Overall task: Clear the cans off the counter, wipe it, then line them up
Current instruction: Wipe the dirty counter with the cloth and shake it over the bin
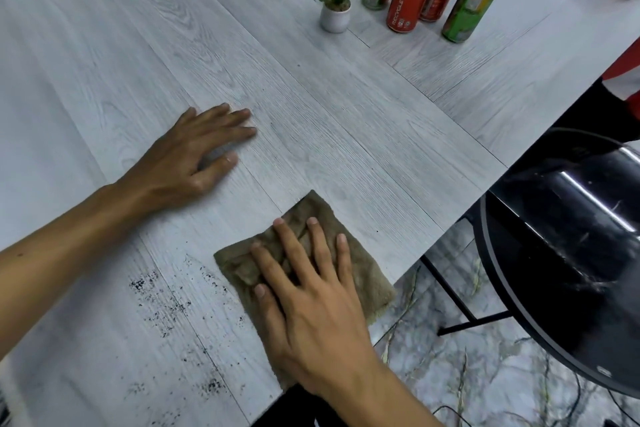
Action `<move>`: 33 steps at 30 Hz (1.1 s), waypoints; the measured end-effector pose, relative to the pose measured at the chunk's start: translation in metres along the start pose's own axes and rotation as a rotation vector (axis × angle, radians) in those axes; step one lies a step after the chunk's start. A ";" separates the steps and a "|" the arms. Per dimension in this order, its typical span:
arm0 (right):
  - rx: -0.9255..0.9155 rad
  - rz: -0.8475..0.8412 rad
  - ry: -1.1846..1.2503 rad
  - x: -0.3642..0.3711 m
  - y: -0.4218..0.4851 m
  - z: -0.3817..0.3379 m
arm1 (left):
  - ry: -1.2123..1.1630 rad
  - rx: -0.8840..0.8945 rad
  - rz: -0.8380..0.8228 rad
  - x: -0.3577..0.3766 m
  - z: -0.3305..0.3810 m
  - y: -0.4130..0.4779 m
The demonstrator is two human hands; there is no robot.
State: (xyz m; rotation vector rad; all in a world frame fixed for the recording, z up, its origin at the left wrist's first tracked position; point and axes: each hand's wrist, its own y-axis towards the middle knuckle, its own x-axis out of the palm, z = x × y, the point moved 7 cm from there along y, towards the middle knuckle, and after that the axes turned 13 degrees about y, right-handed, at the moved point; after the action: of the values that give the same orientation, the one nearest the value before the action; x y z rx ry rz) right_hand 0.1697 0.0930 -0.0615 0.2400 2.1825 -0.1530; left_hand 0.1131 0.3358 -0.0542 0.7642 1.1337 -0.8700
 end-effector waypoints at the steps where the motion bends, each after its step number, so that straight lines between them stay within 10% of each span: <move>1: 0.022 0.017 0.007 -0.003 -0.002 0.004 | 0.012 0.001 -0.005 0.000 0.000 0.001; 33: 0.306 0.179 0.006 -0.031 0.084 0.050 | 0.015 0.010 -0.003 -0.004 -0.028 -0.042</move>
State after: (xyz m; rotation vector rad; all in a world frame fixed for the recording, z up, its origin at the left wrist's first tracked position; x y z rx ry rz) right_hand 0.2458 0.1616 -0.0671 0.6064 2.1257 -0.3852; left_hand 0.0632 0.3418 -0.0609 0.7779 1.1447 -0.8745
